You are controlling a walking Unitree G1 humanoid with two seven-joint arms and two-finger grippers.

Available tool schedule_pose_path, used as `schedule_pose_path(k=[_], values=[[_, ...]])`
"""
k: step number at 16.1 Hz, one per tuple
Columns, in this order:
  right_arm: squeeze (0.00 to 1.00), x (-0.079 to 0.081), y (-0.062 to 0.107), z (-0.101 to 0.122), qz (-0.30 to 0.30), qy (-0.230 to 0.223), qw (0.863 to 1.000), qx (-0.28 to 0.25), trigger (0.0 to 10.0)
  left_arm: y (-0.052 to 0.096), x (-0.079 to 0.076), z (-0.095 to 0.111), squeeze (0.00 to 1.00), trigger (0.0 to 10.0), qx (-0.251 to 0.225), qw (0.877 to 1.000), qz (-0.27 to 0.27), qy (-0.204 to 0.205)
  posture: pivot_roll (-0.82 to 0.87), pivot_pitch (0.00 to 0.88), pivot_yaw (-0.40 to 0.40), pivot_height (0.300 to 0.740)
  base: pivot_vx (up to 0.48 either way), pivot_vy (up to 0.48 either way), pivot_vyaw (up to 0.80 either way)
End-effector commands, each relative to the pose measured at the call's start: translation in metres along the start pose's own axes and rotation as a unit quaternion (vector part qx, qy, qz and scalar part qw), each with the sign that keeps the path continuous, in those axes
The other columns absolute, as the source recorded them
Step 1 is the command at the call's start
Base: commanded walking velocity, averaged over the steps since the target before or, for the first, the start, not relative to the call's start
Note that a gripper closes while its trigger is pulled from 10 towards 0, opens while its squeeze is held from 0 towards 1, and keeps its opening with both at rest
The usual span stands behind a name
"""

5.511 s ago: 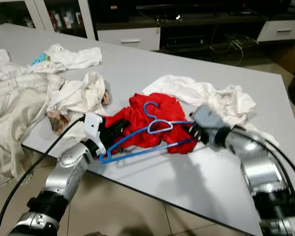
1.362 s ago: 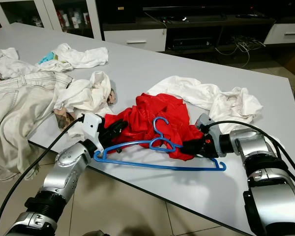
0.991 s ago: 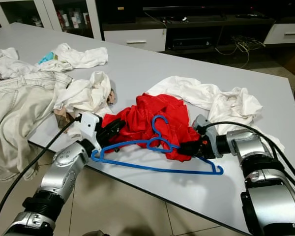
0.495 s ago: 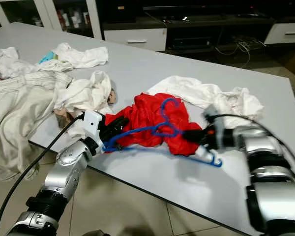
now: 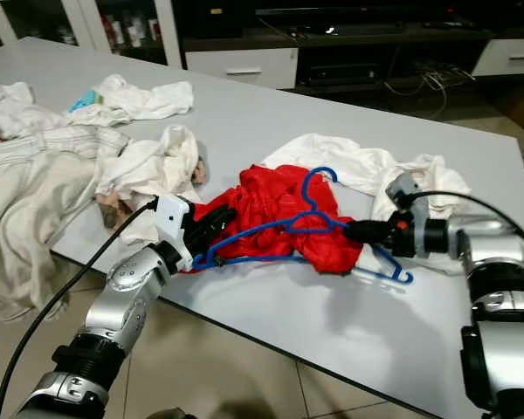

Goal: Hang hanger

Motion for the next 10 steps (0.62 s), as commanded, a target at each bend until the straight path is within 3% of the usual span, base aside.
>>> schedule_pose_path(k=[1, 6, 10], values=[[0.00, -0.005, 0.025, 0.018, -0.019, 0.025, 0.999, -0.018, 0.0, 0.005, 0.008, -0.005, 0.00, 10.0, 0.013, 1.000, 0.011, -0.006, -0.06, 0.000, 0.030, 0.740, 0.000, 0.000, 0.00], [0.00, 0.022, 0.046, 0.017, 0.072, 0.065, 0.995, 0.004, 0.0, 0.005, 0.009, -0.005, 0.00, 10.0, 0.011, 1.000, 0.013, -0.005, -0.06, 0.000, 0.027, 0.740, 0.000, 0.000, 0.00], [0.00, 0.035, 0.053, 0.013, 0.082, 0.073, 0.994, 0.000, 0.0, 0.004, 0.008, -0.004, 0.00, 10.0, 0.010, 1.000, 0.010, -0.006, -0.08, 0.000, 0.034, 0.740, 0.000, 0.000, 0.00]])
Point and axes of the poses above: a point about 5 cm out from each wrist's last joint towards the gripper, its own y axis pointing back from the gripper into the wrist, its own z axis along the axis of the wrist's last joint, x = y × z, the point moved 3 cm from there along -y, pointing out of the wrist towards the gripper
